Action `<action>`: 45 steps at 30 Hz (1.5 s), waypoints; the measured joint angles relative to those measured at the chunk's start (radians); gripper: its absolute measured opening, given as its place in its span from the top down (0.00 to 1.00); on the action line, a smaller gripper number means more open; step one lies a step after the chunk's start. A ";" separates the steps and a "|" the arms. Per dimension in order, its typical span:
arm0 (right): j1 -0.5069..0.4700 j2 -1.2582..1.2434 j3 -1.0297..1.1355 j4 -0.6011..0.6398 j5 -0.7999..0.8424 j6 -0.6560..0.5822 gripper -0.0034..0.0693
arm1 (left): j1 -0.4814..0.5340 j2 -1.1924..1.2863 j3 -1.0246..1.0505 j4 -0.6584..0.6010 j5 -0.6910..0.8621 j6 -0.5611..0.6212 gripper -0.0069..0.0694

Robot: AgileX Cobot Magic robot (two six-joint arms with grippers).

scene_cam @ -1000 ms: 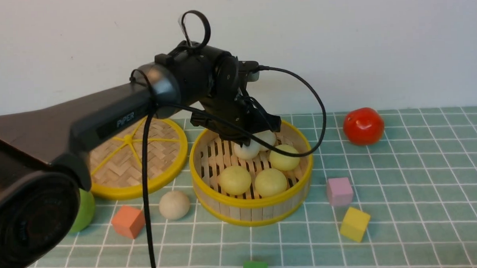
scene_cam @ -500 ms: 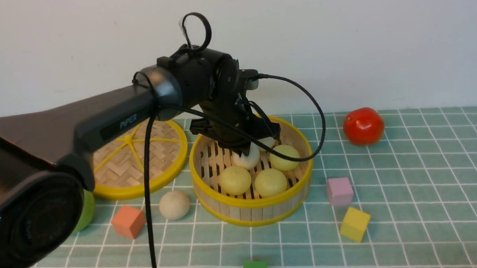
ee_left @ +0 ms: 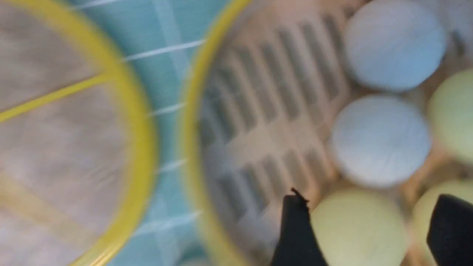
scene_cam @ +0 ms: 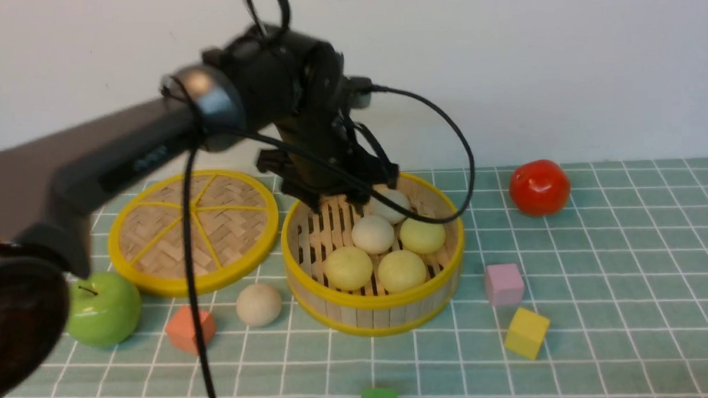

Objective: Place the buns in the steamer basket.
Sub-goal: Use the left arm to grab a steamed stuffed bun

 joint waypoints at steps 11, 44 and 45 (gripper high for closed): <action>0.000 0.000 0.000 0.000 0.000 0.000 0.63 | 0.053 -0.178 0.397 0.066 -0.017 -0.119 0.40; 0.000 0.000 0.000 0.001 0.000 0.000 0.63 | 0.053 -0.073 0.476 0.125 -0.226 -0.157 0.87; 0.000 0.000 0.000 0.001 0.000 0.000 0.63 | 0.053 -0.078 0.468 0.125 -0.210 -0.157 0.92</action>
